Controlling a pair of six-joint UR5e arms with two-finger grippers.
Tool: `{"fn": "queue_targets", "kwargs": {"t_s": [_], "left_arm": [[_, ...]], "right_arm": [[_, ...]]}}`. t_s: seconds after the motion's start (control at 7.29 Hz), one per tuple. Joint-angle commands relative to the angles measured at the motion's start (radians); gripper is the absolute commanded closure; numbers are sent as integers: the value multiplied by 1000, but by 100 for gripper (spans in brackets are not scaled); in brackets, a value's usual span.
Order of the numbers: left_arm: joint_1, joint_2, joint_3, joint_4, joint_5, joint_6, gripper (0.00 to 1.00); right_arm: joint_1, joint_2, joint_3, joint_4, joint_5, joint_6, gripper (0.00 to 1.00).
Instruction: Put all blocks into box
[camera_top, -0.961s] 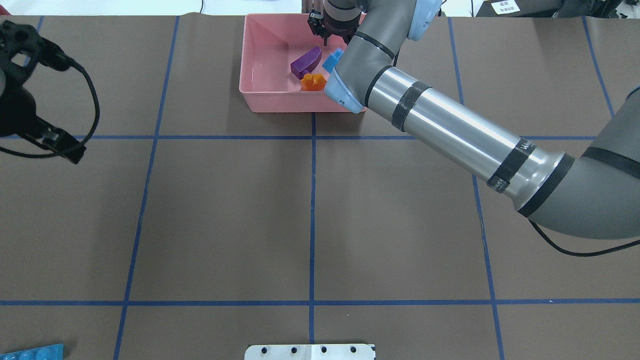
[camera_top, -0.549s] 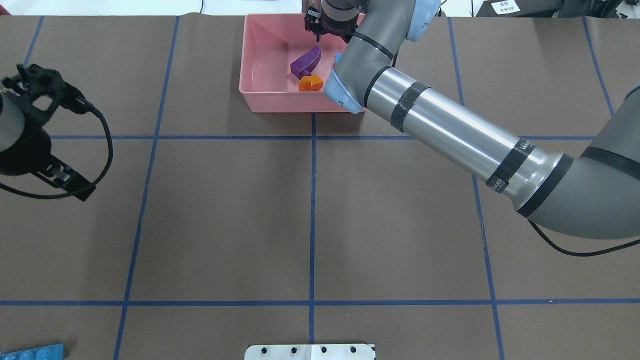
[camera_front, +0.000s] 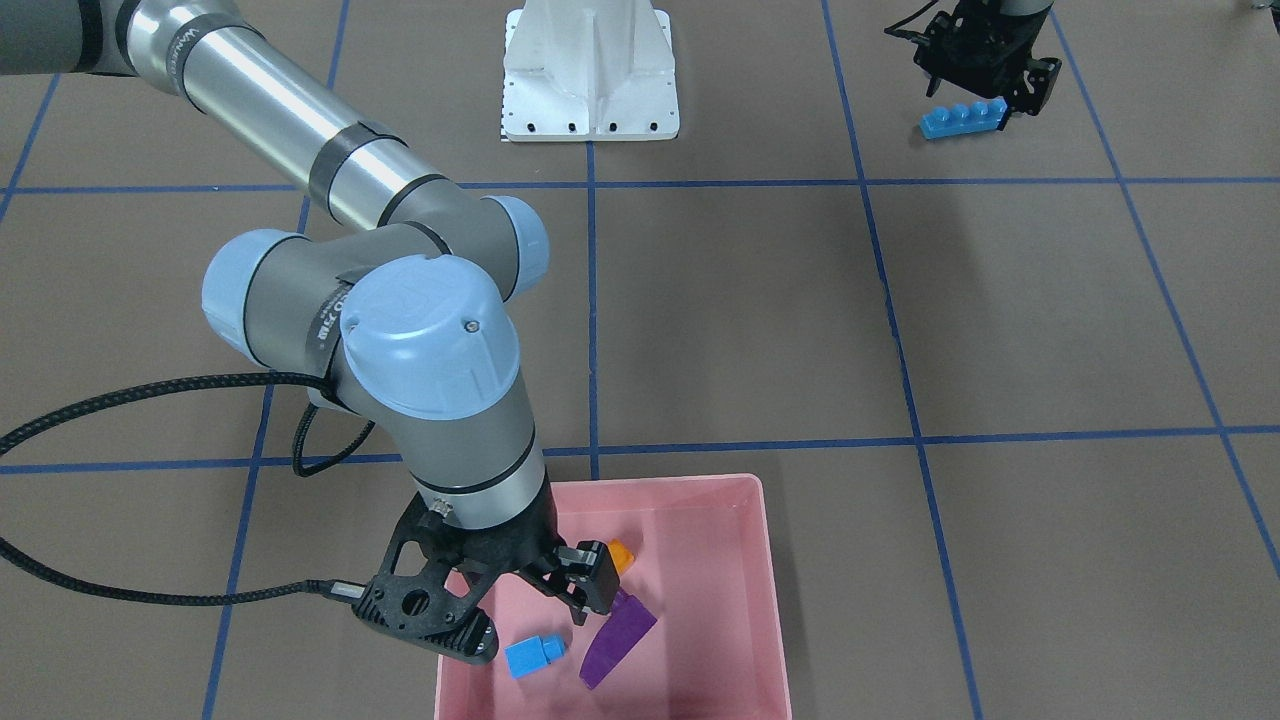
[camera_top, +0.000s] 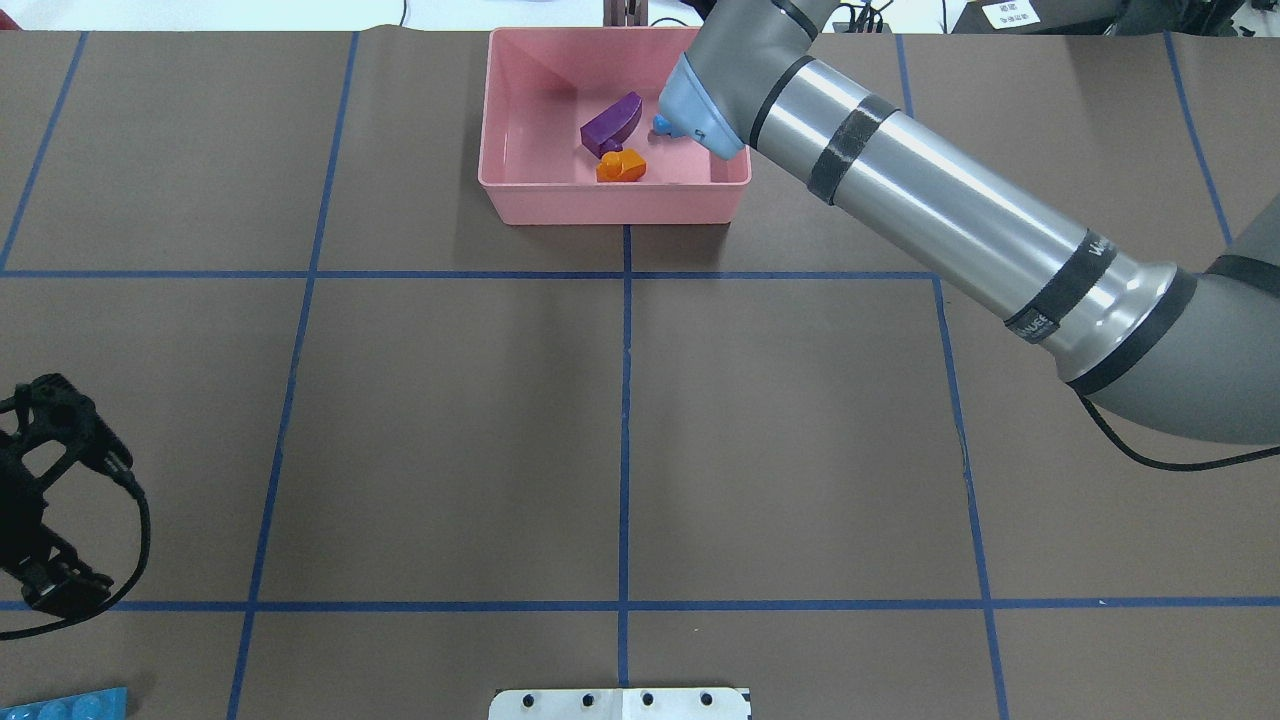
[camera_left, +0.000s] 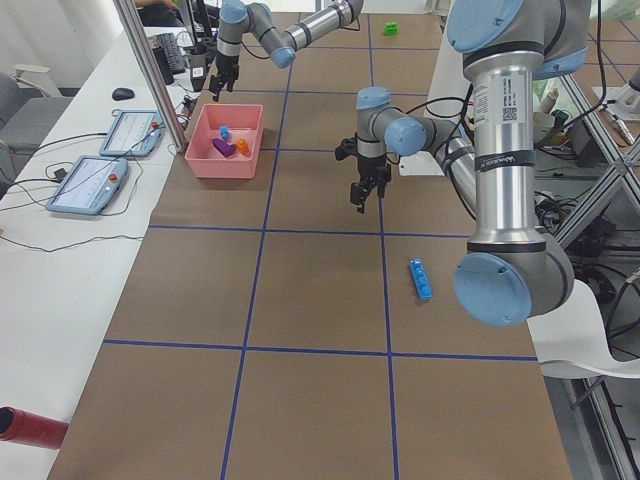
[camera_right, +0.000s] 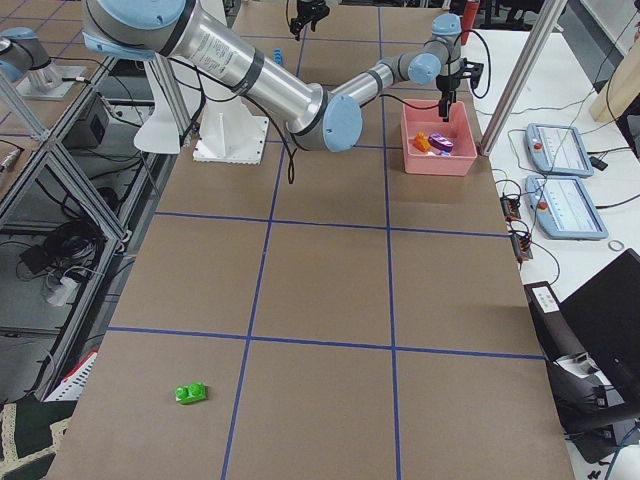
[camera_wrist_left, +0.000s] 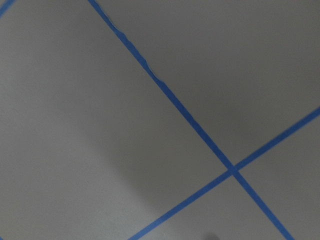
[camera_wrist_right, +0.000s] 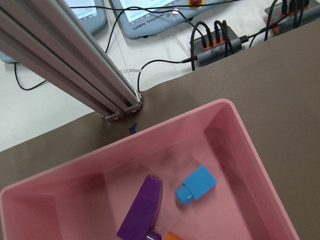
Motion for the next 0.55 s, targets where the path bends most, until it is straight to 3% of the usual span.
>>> {"fn": "queue_targets", "kwargs": {"t_s": [0.0, 0.14, 0.41], "left_arm": [[127, 232, 4, -201, 88, 21, 0], [172, 301, 17, -288, 101, 21, 0], [264, 325, 68, -315, 121, 15, 0]], "right_arm": [[44, -2, 40, -55, 28, -8, 0], [53, -4, 43, -69, 28, -11, 0], [62, -10, 45, -69, 28, -14, 0]]}}
